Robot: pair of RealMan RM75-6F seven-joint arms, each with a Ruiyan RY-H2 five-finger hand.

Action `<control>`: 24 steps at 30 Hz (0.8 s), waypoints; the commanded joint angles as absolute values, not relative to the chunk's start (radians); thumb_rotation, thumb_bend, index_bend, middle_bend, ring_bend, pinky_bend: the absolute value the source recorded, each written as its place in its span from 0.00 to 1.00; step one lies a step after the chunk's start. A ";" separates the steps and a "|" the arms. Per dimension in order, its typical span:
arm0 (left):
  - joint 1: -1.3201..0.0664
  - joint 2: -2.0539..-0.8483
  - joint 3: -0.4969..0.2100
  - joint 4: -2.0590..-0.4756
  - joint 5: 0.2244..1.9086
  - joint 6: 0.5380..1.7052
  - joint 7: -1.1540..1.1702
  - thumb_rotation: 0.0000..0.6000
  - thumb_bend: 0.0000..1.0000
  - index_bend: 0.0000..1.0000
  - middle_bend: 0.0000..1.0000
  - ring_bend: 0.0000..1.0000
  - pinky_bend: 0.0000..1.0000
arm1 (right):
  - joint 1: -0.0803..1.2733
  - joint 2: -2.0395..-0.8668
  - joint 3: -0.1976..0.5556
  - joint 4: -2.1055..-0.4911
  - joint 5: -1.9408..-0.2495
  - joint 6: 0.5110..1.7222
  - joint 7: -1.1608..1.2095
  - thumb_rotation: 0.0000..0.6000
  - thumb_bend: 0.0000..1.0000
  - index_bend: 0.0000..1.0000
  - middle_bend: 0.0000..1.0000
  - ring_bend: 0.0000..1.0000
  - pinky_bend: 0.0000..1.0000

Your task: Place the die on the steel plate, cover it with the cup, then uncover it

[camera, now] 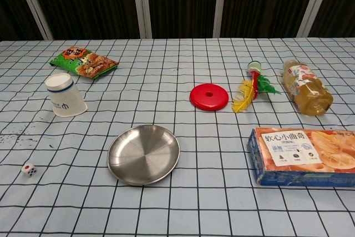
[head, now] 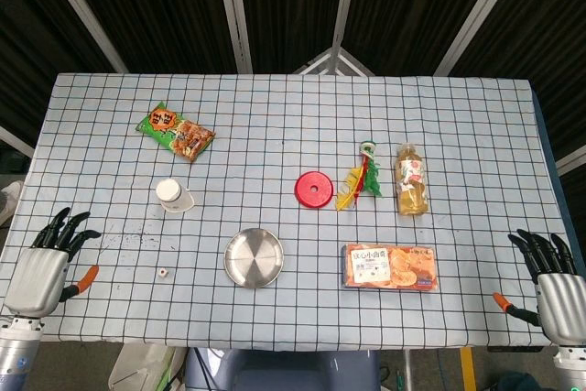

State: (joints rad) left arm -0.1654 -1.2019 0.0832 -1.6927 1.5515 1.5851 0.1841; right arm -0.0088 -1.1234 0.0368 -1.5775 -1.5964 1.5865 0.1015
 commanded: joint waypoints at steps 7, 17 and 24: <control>-0.160 -1.200 0.077 -1.699 1.553 1.571 0.191 1.00 0.41 0.32 0.11 0.03 0.18 | -0.008 -1.123 0.032 -1.576 -1.594 1.579 0.097 1.00 0.06 0.17 0.14 0.13 0.00; -0.158 -1.200 0.061 -1.697 1.536 1.547 0.190 1.00 0.41 0.32 0.11 0.03 0.18 | -0.007 -1.122 0.032 -1.581 -1.580 1.567 0.088 1.00 0.06 0.17 0.14 0.13 0.00; -0.161 -1.202 0.057 -1.693 1.532 1.523 0.189 1.00 0.41 0.32 0.12 0.03 0.18 | -0.007 -1.119 0.027 -1.586 -1.579 1.561 0.084 1.00 0.06 0.17 0.14 0.13 0.00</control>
State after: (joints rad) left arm -0.1612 -1.2018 0.0575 -1.6941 1.5318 1.5242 0.1892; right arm -0.0071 -1.1192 0.0272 -1.5843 -1.5789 1.5606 0.0838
